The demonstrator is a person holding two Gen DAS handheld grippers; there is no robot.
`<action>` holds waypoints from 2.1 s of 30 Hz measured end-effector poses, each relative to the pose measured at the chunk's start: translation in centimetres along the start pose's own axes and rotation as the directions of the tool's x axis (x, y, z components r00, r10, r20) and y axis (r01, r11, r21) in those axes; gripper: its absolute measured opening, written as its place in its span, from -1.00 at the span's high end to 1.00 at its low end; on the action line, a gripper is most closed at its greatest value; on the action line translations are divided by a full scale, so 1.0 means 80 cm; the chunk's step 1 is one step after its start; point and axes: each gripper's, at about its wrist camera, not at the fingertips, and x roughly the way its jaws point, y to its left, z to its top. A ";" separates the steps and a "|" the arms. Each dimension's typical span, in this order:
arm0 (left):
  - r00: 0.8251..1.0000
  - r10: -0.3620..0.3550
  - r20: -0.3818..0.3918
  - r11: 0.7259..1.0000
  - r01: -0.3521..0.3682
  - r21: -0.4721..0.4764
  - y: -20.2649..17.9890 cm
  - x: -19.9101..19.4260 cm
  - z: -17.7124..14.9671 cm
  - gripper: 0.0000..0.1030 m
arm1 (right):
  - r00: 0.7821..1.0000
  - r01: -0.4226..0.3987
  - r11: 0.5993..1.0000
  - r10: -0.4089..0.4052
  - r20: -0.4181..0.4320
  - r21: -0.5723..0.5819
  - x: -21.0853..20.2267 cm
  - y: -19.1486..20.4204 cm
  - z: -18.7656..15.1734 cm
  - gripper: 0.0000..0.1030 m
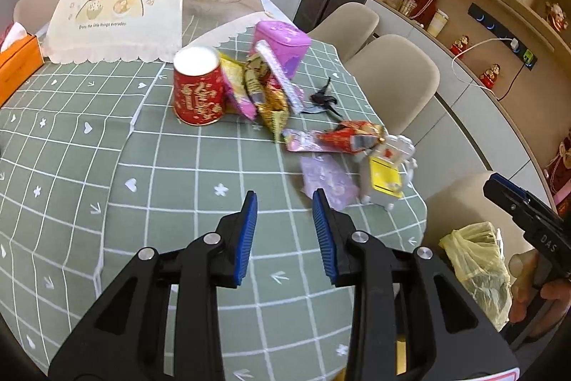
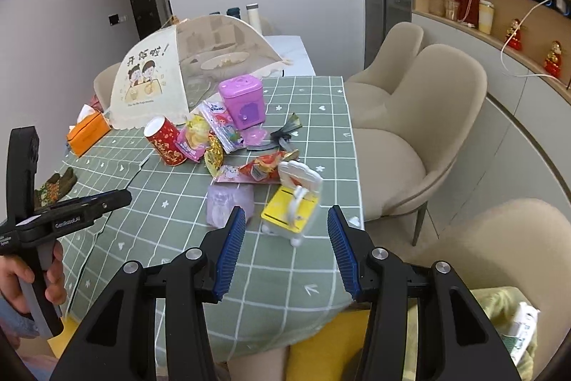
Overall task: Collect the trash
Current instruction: 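Move both tools back over the table toward the remaining wrappers, then grasp the red-gold snack wrapper with the right gripper while the left holds a pink strip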
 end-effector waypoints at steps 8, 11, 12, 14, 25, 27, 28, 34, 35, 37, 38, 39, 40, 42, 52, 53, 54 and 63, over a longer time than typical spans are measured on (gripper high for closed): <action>1.000 -0.010 0.004 0.998 0.010 -0.056 0.049 0.025 0.031 0.36 | 0.998 0.031 0.999 -0.029 -0.055 0.024 0.045 0.023 -0.003 0.11; 0.998 -0.063 -0.023 0.995 0.061 -0.079 0.051 0.047 0.040 0.35 | 0.996 0.057 0.998 -0.055 -0.065 0.026 0.051 0.028 -0.007 0.11; 0.996 -0.083 -0.029 0.994 0.080 -0.079 0.048 0.053 0.042 0.35 | 0.996 0.063 0.998 -0.061 -0.066 0.031 0.051 0.027 -0.008 0.11; 0.990 -0.132 -0.049 0.990 0.129 -0.061 0.037 0.067 0.044 0.35 | 0.994 0.079 0.996 -0.075 -0.075 0.051 0.051 0.022 -0.012 0.11; 0.978 -0.069 -0.197 0.986 0.097 0.137 -0.042 0.172 0.025 0.35 | 0.987 0.154 0.982 -0.147 -0.067 0.112 0.025 -0.018 -0.019 0.11; 0.983 -0.047 -0.176 0.987 0.073 0.140 -0.045 0.175 0.024 0.57 | 0.987 0.153 0.983 -0.146 -0.071 0.104 0.025 -0.020 -0.020 0.11; 0.980 -0.060 -0.189 0.987 0.086 0.136 -0.046 0.175 0.026 0.87 | 0.987 0.150 0.984 -0.143 -0.072 0.100 0.025 -0.020 -0.020 0.11; 0.984 -0.068 -0.165 0.989 0.088 0.119 -0.035 0.138 0.028 0.96 | 0.992 0.102 0.993 -0.097 -0.083 0.057 0.051 -0.007 -0.010 0.11; 0.986 -0.059 -0.158 0.990 0.077 0.116 -0.030 0.129 0.027 0.96 | 0.993 0.087 0.995 -0.084 -0.083 0.041 0.056 -0.001 -0.006 0.11; 0.989 -0.031 -0.142 0.993 0.046 0.108 -0.013 0.106 0.028 0.96 | 0.995 0.060 0.998 -0.061 -0.080 -0.017 0.071 0.015 0.007 0.11; 0.990 -0.021 -0.137 0.994 0.035 0.103 -0.006 0.098 0.027 0.96 | 0.995 0.050 0.998 -0.054 -0.078 -0.049 0.078 0.023 0.015 0.11; 0.991 -0.007 -0.134 0.996 0.020 0.092 0.006 0.089 0.026 0.96 | 0.996 0.041 0.996 -0.047 -0.076 -0.076 0.084 0.030 0.022 0.11; 0.991 0.005 -0.134 0.997 0.006 0.077 0.018 0.082 0.025 0.96 | 0.996 0.030 0.993 -0.039 -0.075 -0.115 0.095 0.040 0.034 0.11; 0.990 0.022 -0.136 0.999 -0.015 0.048 0.042 0.070 0.024 0.96 | 0.996 0.018 0.986 -0.032 -0.078 -0.167 0.112 0.053 0.050 0.11; 0.990 0.044 -0.134 0.996 -0.053 -0.070 0.124 0.044 0.023 0.96 | 0.967 -0.043 0.993 0.015 -0.254 -0.106 0.230 0.037 0.119 0.11; 0.990 0.049 -0.135 0.995 -0.060 -0.075 0.129 0.043 0.022 0.96 | 0.961 -0.048 0.995 0.021 -0.275 -0.093 0.237 0.038 0.117 0.11; 0.989 0.053 -0.136 0.995 -0.063 -0.078 0.132 0.044 0.022 0.96 | 0.958 -0.053 0.994 0.026 -0.285 -0.090 0.241 0.041 0.115 0.11; 0.991 0.031 -0.129 0.990 -0.048 -0.133 0.150 0.044 0.023 0.96 | 0.908 -0.230 0.971 0.193 -0.372 -0.058 0.230 0.099 0.053 0.11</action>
